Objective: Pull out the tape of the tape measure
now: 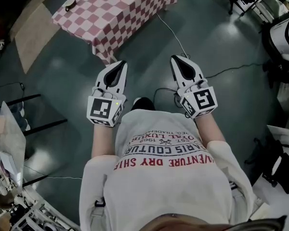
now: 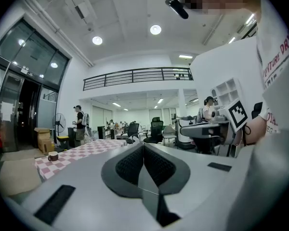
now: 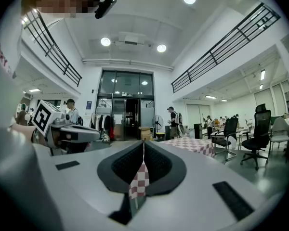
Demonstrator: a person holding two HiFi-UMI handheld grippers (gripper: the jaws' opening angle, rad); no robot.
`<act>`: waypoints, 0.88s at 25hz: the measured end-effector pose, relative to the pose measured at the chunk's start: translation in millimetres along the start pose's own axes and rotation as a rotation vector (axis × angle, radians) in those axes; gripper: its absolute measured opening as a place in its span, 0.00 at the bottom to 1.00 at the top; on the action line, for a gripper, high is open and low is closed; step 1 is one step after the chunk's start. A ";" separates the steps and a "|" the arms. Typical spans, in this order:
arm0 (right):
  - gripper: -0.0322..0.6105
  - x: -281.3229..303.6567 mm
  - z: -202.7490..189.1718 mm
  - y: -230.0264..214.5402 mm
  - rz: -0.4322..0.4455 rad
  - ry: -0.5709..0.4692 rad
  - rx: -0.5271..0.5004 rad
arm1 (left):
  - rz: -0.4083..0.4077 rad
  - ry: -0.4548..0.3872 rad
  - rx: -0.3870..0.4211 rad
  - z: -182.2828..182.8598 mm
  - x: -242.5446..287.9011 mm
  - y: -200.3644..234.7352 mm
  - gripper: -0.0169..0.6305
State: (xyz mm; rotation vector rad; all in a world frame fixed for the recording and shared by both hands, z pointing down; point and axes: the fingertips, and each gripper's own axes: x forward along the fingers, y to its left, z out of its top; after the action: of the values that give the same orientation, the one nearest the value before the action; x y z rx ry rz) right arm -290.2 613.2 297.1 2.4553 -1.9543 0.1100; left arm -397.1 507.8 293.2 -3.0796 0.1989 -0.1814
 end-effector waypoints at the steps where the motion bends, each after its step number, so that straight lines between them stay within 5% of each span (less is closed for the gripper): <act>1: 0.10 1.0 0.5 -4.6 -0.006 -0.001 -0.001 | -0.003 0.000 -0.001 0.2 4.4 0.3 0.05; 5: 0.10 8.5 5.6 -24.6 -0.041 -0.010 -0.025 | 0.041 -0.039 -0.030 8.4 19.1 13.0 0.07; 8: 0.30 19.9 7.4 -36.6 -0.052 -0.007 -0.010 | 0.037 -0.058 -0.057 13.0 28.8 23.9 0.39; 16: 0.30 86.3 -6.4 -62.2 -0.036 0.031 0.000 | 0.032 -0.002 -0.006 -11.7 75.3 71.7 0.40; 22: 0.30 189.1 -4.0 -93.0 -0.031 0.058 0.001 | 0.037 -0.005 -0.035 -19.1 140.5 163.5 0.40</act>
State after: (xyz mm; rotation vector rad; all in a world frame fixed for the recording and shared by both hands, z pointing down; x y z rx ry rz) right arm -157.8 450.3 315.6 2.4534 -1.8931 0.1797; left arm -281.6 326.6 318.6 -3.1077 0.2614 -0.1709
